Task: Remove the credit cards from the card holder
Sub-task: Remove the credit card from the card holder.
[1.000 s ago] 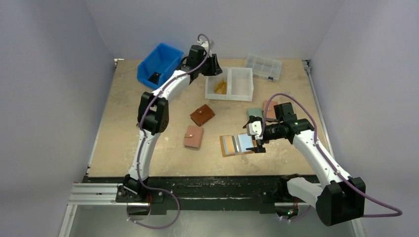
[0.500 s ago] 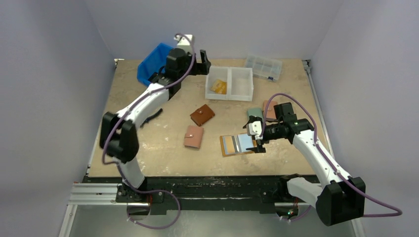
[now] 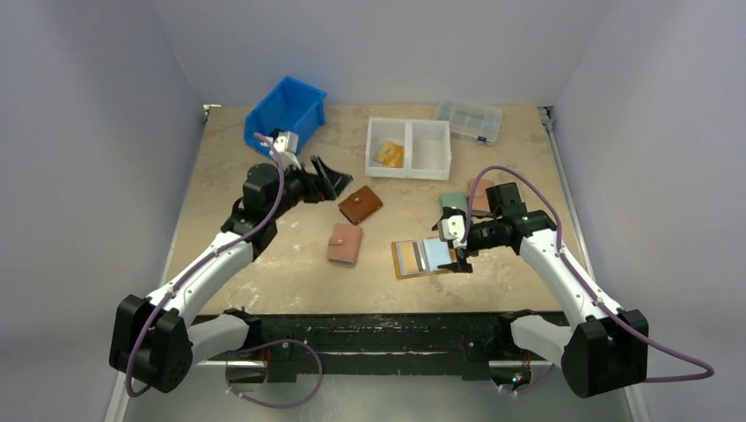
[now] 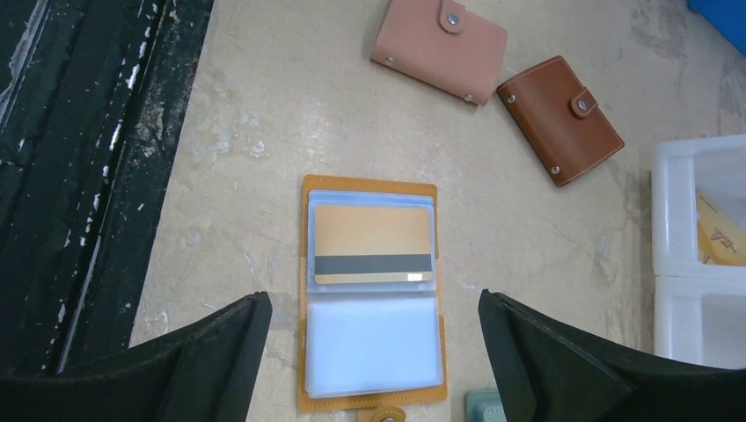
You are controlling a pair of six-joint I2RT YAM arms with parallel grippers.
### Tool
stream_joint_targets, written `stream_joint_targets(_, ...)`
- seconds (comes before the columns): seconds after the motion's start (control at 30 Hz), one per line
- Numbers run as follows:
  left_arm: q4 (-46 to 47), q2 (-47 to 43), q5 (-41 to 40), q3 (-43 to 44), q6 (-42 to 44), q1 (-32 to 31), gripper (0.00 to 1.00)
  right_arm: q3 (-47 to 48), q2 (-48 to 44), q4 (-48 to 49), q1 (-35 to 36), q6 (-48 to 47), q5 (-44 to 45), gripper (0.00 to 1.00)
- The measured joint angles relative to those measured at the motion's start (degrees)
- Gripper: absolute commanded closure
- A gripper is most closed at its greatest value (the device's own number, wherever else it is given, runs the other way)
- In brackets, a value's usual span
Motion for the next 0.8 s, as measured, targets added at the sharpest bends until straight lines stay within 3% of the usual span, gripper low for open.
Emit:
stream_joint_targets(0.2,-0.96,-4.55,7.19,-11.69,-6.88,-2.64,0.1,0.0,1.27,0.02,0.02,0.09,0.04,0.01)
stream_joint_targets(0.37,-1.16,-8.31,6.45,-16.96,-8.94,-12.31,0.1,0.0,2.23,0.02,0.02,0.55,0.09,0.01)
stream_joint_targets(0.8,13.53,-6.69,-0.74,-25.46,-14.27,-26.1,0.14,-0.66,4.04,2.45,0.61,4.2,3.58,0.01)
